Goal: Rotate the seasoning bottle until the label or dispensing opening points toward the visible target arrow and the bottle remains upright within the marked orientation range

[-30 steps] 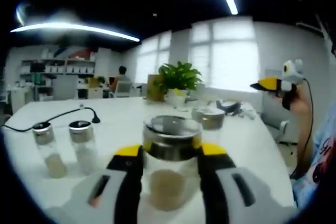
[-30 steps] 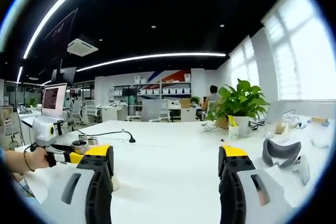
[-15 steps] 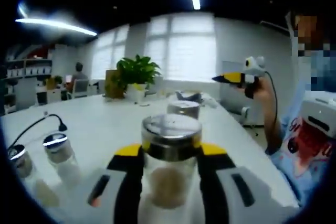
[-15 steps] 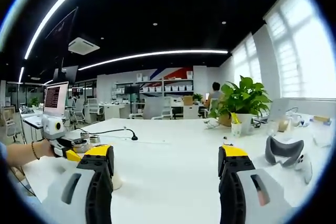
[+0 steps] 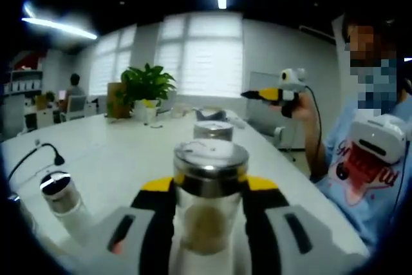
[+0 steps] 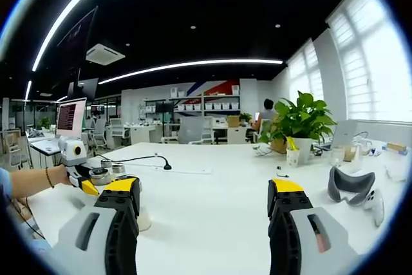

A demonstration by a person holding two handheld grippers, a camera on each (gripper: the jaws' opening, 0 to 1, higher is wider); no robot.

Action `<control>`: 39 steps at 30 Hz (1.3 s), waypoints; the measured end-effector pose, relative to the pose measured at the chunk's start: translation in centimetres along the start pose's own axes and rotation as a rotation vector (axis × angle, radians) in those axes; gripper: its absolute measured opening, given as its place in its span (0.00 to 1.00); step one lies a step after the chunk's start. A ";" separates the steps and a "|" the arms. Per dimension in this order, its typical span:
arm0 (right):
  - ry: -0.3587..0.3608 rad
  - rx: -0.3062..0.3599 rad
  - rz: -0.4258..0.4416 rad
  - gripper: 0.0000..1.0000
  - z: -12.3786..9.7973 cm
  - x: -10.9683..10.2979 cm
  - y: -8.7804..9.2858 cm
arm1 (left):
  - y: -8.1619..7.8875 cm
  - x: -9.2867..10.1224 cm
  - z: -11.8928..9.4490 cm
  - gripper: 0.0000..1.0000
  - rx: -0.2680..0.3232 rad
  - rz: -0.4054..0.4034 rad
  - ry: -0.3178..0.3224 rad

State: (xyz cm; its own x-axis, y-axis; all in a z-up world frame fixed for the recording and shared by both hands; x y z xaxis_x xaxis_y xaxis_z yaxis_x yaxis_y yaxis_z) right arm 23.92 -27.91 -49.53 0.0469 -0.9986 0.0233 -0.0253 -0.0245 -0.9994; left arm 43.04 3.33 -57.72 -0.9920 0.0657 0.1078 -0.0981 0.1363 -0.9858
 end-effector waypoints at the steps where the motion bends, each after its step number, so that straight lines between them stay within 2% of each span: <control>1: -0.002 -0.001 0.000 0.84 0.0 0.0 0.0 | 0.0 0.0 0.0 0.43 0.003 -0.004 0.003; 9: -0.010 -0.010 -0.002 0.84 0.1 -0.1 0.1 | 0.3 -0.1 0.0 0.44 0.023 -0.036 0.008; 13: -0.015 -0.013 -0.004 0.84 0.2 -0.2 0.2 | 0.2 0.1 0.1 0.44 0.003 -0.007 0.002; 15: -0.015 -0.015 -0.004 0.84 0.2 -0.2 0.2 | 0.4 0.2 0.3 0.50 -0.017 0.015 -0.013; 16: -0.021 -0.018 -0.007 0.84 0.2 -0.2 0.2 | 0.5 0.2 0.4 0.59 -0.027 0.013 -0.024; 18: -0.026 -0.022 -0.012 0.84 0.2 -0.3 0.3 | 0.5 0.3 0.5 0.69 -0.049 -0.006 -0.040; 19: -0.025 -0.023 -0.013 0.84 0.2 -0.3 0.3 | 0.5 0.5 0.5 0.70 -0.043 -0.003 -0.040; 21: -0.021 -0.023 -0.012 0.84 0.2 -0.2 0.3 | 0.3 0.8 0.4 0.71 -0.016 -0.003 -0.067; 24: -0.024 -0.024 -0.010 0.84 0.3 -0.3 0.3 | 0.1 0.9 0.3 0.77 0.032 -0.018 -0.172; 27: -0.031 -0.026 -0.016 0.84 0.3 -0.5 0.3 | 0.3 1.4 0.3 0.80 0.042 -0.019 -0.218; 29: -0.035 -0.028 -0.018 0.84 0.3 -0.5 0.3 | 0.3 1.6 0.2 0.78 0.058 -0.022 -0.231; 34: -0.040 -0.033 -0.016 0.84 0.4 -0.5 0.4 | 0.0 1.4 0.0 0.54 0.087 -0.009 -0.220; 37: -0.032 -0.034 -0.015 0.84 0.3 -0.4 0.4 | 0.0 1.5 0.1 0.51 0.083 -0.003 -0.216; 39: -0.033 -0.037 -0.018 0.84 0.3 -0.5 0.4 | 0.2 1.3 0.1 0.45 0.083 -0.012 -0.209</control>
State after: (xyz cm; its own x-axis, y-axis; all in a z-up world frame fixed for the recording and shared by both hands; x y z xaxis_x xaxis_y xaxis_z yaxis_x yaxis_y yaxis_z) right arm 24.23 -27.43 -49.95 0.0806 -0.9959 0.0399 -0.0611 -0.0449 -0.9971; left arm 41.69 3.33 -57.75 -0.9847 -0.1433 0.0994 -0.1079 0.0530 -0.9927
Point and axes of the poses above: the point that each gripper's makers call its tool centre point, and the gripper's own axes: z roughly forward along the fingers, x roughly to its right, y roughly out of its underside, the point moved 9 cm from there along -z, roughly backward along the fingers, and after that the axes turned 2 degrees about -z, right-handed, at the moved point
